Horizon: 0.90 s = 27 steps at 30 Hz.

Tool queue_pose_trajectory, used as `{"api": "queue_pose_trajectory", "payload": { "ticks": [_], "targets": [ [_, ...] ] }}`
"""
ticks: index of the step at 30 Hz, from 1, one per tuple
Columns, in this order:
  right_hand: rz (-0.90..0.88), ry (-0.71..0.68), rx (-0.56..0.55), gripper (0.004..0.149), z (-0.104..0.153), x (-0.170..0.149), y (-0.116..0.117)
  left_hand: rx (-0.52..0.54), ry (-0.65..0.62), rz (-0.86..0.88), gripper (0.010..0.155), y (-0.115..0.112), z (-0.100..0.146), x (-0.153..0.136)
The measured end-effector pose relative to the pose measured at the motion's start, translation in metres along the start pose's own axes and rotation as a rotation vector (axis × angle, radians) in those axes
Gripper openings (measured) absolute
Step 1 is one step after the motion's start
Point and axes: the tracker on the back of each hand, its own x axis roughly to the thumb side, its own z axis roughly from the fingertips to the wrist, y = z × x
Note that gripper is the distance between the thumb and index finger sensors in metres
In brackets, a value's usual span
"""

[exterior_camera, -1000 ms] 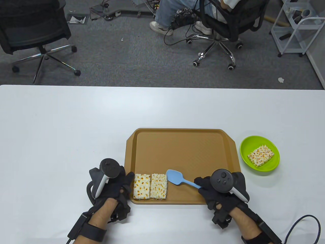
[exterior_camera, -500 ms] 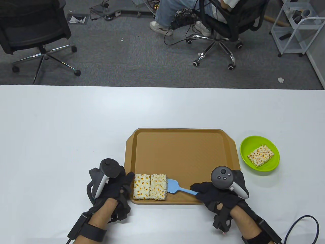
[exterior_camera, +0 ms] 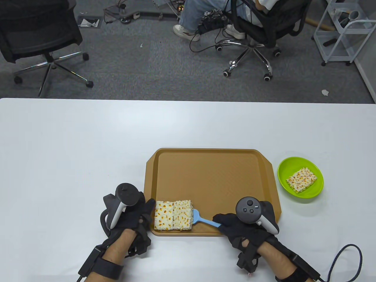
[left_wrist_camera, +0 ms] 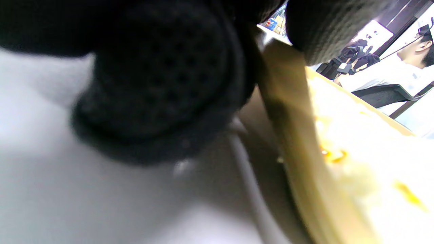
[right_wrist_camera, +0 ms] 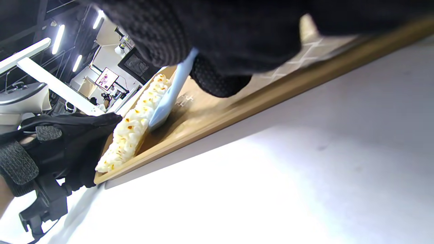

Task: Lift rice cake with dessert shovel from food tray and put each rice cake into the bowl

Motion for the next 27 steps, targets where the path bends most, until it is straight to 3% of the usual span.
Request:
{"api": "queue_pose_trajectory", "payload": {
  "ticks": [8,27],
  "targets": [
    [-0.059,0.024,-0.027,0.052,0.005,-0.007,-0.017,-0.004,-0.001,0.002,0.066,0.000,0.000,0.000],
    [-0.306,0.065,-0.300,0.052,0.051,-0.034,-0.100,-0.015,-0.004,0.012,0.066,0.000,-0.001,-0.001]
  ]
}}
